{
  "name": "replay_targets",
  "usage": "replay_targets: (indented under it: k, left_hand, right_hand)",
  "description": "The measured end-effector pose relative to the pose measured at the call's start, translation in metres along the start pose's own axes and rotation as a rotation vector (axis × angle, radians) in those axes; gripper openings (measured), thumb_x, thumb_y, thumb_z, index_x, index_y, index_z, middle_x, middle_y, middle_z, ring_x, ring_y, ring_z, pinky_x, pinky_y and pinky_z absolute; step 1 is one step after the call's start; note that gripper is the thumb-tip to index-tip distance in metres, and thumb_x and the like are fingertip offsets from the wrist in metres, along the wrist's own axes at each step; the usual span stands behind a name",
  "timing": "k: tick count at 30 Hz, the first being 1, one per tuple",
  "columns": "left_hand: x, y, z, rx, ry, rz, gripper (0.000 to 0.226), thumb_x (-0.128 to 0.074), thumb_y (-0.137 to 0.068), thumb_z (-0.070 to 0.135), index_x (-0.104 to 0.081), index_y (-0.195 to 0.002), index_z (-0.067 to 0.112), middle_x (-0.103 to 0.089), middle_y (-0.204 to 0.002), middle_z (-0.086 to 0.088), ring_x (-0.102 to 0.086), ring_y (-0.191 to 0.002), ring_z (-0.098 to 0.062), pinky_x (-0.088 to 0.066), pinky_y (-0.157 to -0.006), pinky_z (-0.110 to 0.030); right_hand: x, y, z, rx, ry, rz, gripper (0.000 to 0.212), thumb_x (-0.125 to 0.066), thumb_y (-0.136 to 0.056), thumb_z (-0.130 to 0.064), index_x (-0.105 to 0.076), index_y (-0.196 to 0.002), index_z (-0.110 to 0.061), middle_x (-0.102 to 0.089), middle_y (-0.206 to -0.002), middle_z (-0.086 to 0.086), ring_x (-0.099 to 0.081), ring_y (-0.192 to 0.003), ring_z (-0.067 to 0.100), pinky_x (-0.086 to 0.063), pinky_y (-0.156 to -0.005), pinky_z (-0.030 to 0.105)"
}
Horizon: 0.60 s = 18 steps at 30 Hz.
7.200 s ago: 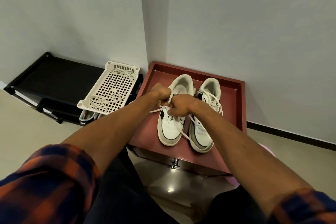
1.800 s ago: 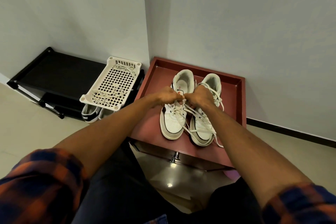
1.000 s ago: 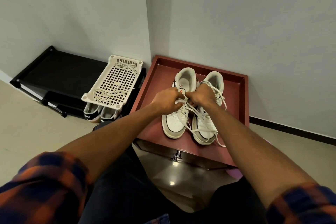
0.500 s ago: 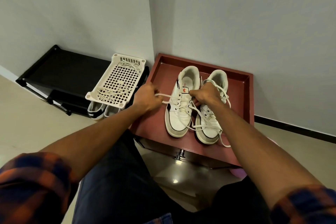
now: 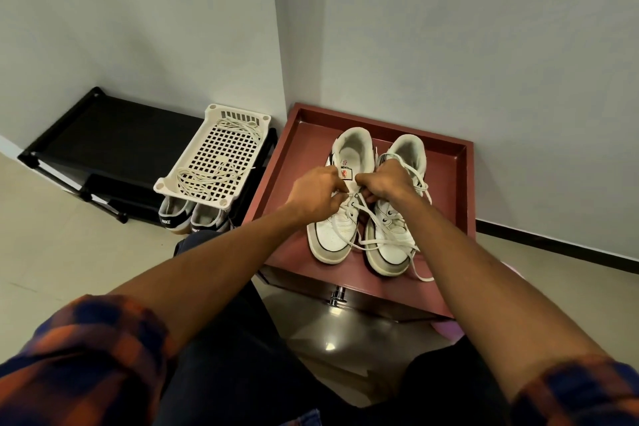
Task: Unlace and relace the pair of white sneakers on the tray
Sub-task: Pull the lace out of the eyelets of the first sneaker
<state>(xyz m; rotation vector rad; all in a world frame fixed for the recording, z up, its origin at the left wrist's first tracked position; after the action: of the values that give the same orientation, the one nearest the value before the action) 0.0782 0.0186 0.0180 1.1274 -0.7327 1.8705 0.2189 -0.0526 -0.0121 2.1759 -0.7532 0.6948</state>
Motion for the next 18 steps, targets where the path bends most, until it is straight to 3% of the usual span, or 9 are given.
replay_targets:
  k: [3,6,9,13,16,18]
  left_hand:
    - [0.013,0.007,-0.018,0.071,0.062,0.04,0.013,-0.071,-0.085,0.029,-0.079,-0.093,0.023,-0.051,-0.079,0.018,-0.053,-0.087,-0.013,-0.044,-0.069,-0.03]
    - [0.022,0.011,-0.038,0.182,0.197,0.072,0.004,-0.074,-0.078,0.015,-0.076,-0.074,0.016,-0.056,-0.074,0.008,-0.058,-0.076,-0.019,-0.047,-0.066,-0.032]
    - [0.032,0.022,-0.07,0.335,0.237,0.117,0.021,-0.071,-0.072,0.01,-0.059,-0.057,0.018,-0.058,-0.072,0.002,-0.059,-0.07,-0.024,-0.048,-0.063,-0.036]
    - [0.032,0.041,-0.115,0.52,0.109,0.114,0.009,-0.067,-0.076,0.027,-0.074,-0.077,0.021,-0.067,-0.083,0.006,-0.063,-0.079,-0.015,-0.047,-0.067,-0.027]
    - [0.026,0.038,-0.098,0.348,-0.017,0.055,0.034,-0.062,-0.077,0.031,-0.073,-0.109,0.022,-0.064,-0.103,-0.001,-0.059,-0.1,-0.02,-0.052,-0.08,-0.031]
    - [0.02,0.032,-0.066,0.193,-0.053,0.033,0.041,-0.06,-0.079,0.031,-0.068,-0.118,0.021,-0.058,-0.105,-0.002,-0.053,-0.104,-0.02,-0.051,-0.081,-0.033]
  right_hand:
    - [0.0,-0.001,0.0,-0.017,-0.004,-0.022,0.018,-0.072,-0.082,-0.027,-0.073,-0.075,-0.011,-0.071,-0.056,-0.005,-0.066,-0.048,0.009,-0.048,-0.054,0.025]
    - [0.002,-0.003,0.003,-0.043,-0.011,-0.047,0.016,-0.068,-0.083,-0.023,-0.074,-0.078,-0.009,-0.072,-0.058,-0.002,-0.066,-0.047,0.009,-0.047,-0.053,0.024]
    - [0.001,-0.004,0.004,-0.053,-0.008,-0.058,0.016,-0.067,-0.083,-0.022,-0.074,-0.08,-0.008,-0.073,-0.059,-0.001,-0.065,-0.045,0.009,-0.043,-0.048,0.022]
    - [0.001,-0.001,0.001,-0.049,-0.009,-0.043,0.014,-0.068,-0.081,-0.021,-0.071,-0.079,-0.008,-0.071,-0.056,-0.002,-0.064,-0.044,0.01,-0.04,-0.046,0.022]
    - [0.002,0.0,0.001,-0.05,-0.015,-0.03,0.014,-0.069,-0.078,-0.022,-0.071,-0.079,-0.008,-0.072,-0.057,-0.001,-0.067,-0.048,0.012,-0.044,-0.049,0.024]
    - [0.001,0.001,0.001,-0.041,-0.016,-0.025,0.015,-0.069,-0.079,-0.023,-0.071,-0.08,-0.008,-0.072,-0.057,-0.002,-0.068,-0.049,0.012,-0.049,-0.054,0.026]
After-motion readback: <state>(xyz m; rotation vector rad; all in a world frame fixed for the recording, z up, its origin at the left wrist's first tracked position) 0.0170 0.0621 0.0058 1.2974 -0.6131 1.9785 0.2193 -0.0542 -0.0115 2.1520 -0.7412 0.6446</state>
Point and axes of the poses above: each hand's wrist, its own y-axis away from the middle knuckle, its own x-axis out of the back of the hand, z = x × y, the point moved 9 cm from there along -y, towards the middle knuckle
